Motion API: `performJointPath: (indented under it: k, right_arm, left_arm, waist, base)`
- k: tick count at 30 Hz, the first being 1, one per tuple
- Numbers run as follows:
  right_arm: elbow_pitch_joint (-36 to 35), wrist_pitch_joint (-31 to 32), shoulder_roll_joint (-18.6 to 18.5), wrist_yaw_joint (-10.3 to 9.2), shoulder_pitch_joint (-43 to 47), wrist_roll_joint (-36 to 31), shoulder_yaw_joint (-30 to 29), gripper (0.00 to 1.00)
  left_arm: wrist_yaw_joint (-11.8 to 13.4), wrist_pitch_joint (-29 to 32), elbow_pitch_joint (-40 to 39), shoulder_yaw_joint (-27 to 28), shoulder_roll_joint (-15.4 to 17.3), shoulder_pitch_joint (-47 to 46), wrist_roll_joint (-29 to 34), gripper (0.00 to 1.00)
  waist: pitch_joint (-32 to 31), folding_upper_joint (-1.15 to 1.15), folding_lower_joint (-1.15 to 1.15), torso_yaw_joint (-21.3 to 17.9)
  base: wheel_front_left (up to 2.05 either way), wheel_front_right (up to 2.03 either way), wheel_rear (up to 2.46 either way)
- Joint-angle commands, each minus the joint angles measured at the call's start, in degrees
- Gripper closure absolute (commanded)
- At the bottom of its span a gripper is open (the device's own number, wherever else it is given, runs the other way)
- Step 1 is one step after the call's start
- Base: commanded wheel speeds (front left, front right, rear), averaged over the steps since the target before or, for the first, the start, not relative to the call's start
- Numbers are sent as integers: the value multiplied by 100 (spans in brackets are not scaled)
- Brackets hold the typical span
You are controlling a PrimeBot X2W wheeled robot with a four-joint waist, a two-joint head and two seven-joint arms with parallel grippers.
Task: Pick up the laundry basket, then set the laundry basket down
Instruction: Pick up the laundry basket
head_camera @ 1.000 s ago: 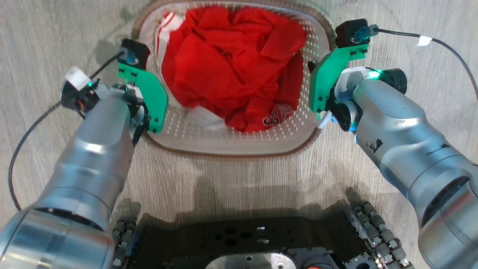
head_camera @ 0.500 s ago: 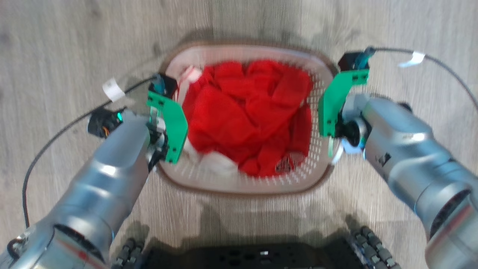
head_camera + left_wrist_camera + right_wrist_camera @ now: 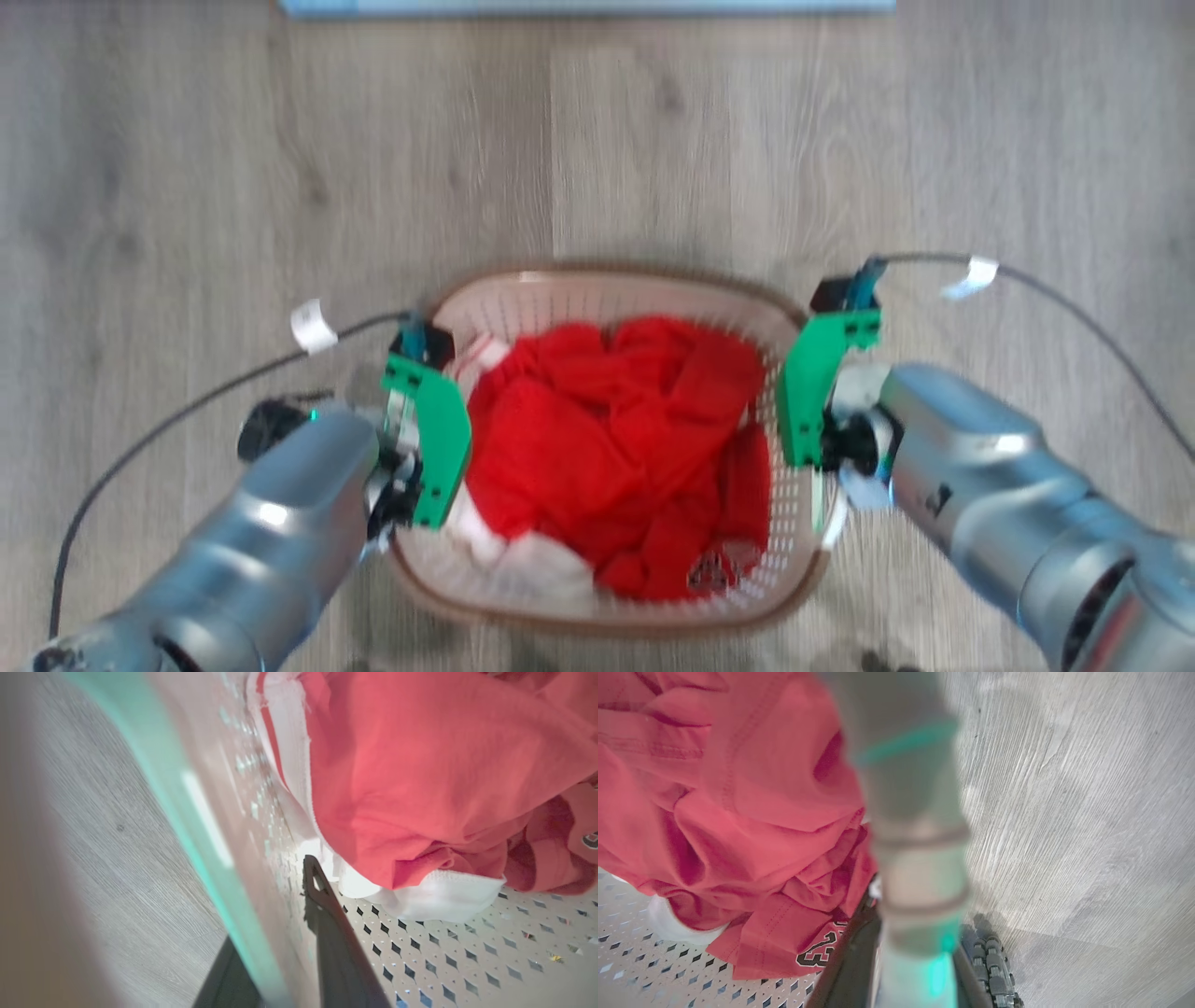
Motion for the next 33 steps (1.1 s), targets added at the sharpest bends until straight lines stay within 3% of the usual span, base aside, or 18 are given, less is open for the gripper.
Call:
performJointPath:
  k: [1, 14, 33]
  right_arm:
    - [-240, 7, 208, 43, 122, -8, 96, 100]
    - [-427, 324, 228, 43, 750, 255, 240, 100]
    - [-451, 598, 202, 43, 879, 394, 328, 100]
  left_arm:
    - [-95, 91, -188, -176, 40, 132, 31, 100]
    - [-95, 480, -363, -456, 82, 661, -481, 100]
    - [-95, 897, -510, -473, 0, 946, -621, 100]
  waist:
    - [-450, 0, 1, 21]
    - [-1669, 0, 1, 126]
    - [-2509, 0, 1, 341]
  base:
    - [0, 0, 0]
    - [0, 0, 0]
    - [0, 0, 0]
